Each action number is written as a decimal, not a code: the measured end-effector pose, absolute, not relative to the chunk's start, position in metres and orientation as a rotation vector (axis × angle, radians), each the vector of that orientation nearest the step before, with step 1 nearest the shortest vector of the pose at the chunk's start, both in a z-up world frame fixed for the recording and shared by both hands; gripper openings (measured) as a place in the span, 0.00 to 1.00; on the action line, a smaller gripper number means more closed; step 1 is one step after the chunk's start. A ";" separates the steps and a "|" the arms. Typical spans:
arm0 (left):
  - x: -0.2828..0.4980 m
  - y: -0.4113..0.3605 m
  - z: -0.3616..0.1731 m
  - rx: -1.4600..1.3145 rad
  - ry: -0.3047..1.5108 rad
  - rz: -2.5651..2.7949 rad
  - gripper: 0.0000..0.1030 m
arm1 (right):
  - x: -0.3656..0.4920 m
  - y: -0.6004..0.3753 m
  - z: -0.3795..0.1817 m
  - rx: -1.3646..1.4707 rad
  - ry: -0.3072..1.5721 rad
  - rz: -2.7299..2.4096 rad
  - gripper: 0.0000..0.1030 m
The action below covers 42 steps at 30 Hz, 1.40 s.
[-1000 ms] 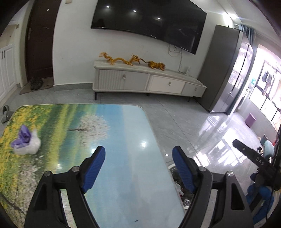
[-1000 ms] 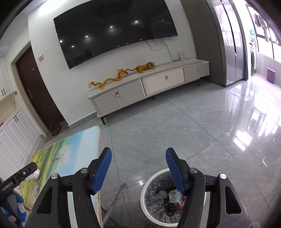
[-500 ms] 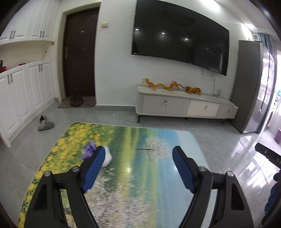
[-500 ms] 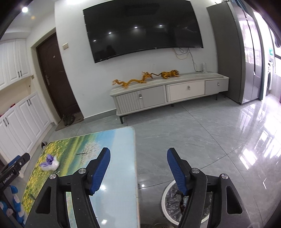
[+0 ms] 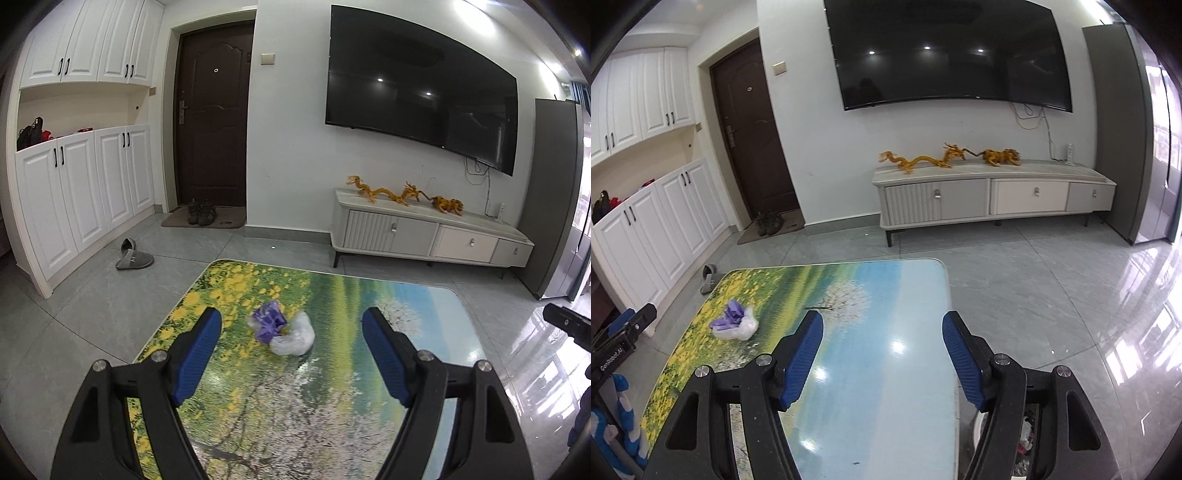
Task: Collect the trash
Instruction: 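Move both tools back to the table toward the purple bag, then grasp the purple bag with the left tool while the right tool grasps the white plastic bag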
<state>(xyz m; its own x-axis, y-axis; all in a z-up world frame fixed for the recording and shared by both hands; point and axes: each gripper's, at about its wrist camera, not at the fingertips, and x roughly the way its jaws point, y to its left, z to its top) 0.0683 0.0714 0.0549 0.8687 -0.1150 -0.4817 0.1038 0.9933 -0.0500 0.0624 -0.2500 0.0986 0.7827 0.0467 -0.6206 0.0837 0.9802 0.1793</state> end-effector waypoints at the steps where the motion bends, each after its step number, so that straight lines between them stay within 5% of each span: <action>1: 0.069 0.073 0.055 -0.024 0.504 -0.109 0.75 | 0.065 -0.245 0.100 0.197 0.670 -0.010 0.63; 34: 0.161 0.145 -0.001 -0.003 0.656 -0.054 0.75 | 0.153 -0.145 0.060 0.155 0.797 0.259 0.63; 42: 0.213 0.156 -0.031 -0.076 0.767 -0.246 0.75 | 0.189 -0.117 0.015 0.222 0.899 0.356 0.50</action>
<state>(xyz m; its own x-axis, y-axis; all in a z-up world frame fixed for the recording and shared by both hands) 0.2135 0.1557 -0.0310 0.6925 -0.2482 -0.6774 0.1926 0.9685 -0.1579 0.1891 -0.1169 0.0155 0.5698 0.3920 -0.7223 -0.2085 0.9191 0.3343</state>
